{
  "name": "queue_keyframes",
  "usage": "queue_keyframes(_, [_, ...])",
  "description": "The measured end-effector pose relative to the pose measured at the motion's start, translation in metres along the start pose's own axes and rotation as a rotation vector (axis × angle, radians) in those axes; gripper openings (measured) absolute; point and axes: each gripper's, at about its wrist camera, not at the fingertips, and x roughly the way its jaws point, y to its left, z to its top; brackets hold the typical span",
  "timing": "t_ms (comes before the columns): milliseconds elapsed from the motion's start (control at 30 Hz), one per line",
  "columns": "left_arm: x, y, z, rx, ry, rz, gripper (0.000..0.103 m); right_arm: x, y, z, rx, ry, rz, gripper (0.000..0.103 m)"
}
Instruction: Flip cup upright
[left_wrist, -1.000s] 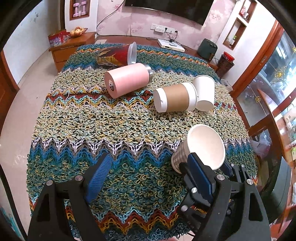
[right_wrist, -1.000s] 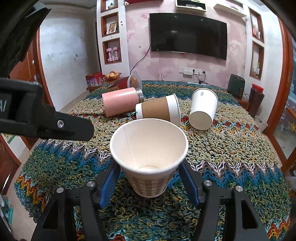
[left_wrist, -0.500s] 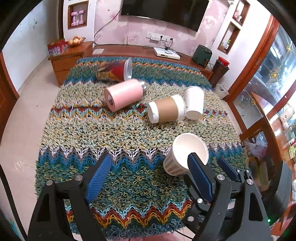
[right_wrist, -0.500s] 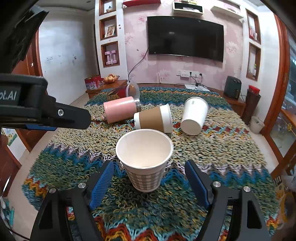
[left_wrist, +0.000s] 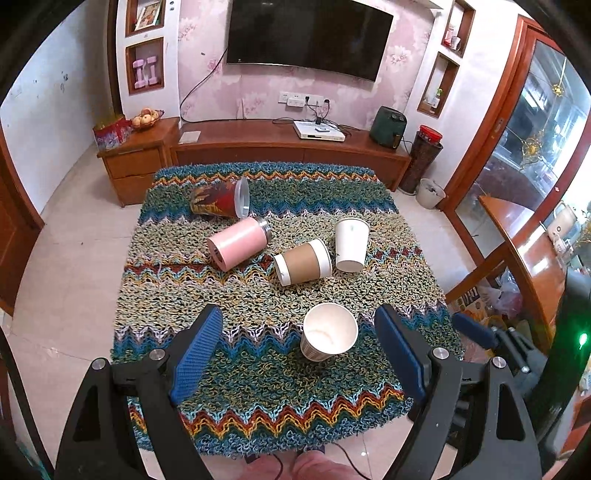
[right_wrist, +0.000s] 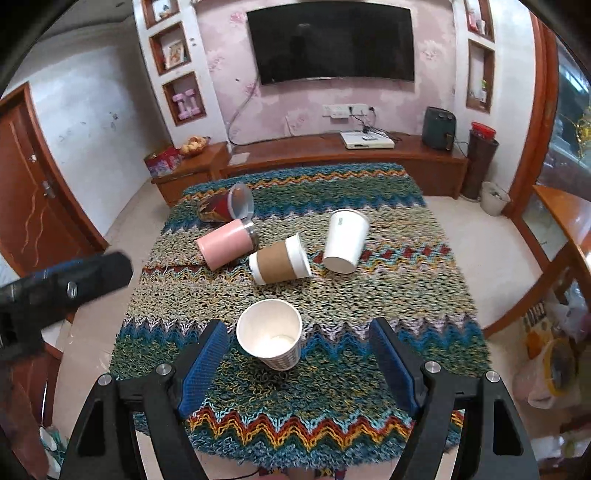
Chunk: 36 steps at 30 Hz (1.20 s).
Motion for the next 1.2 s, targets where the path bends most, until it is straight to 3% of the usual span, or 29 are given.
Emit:
queue_keyframes(233, [-0.014, 0.003, 0.014, -0.052, 0.013, 0.045, 0.087, -0.018, 0.004, 0.027, 0.004, 0.093, -0.081, 0.08])
queue_keyframes(667, [-0.028, -0.004, 0.032, -0.046, 0.015, 0.107, 0.087, -0.044, 0.006, 0.07, -0.039, 0.078, -0.123, 0.08])
queue_keyframes(1200, [-0.022, 0.006, 0.043, -0.078, 0.05, 0.135, 0.087, -0.046, 0.017, 0.088, -0.059, 0.052, -0.136, 0.08])
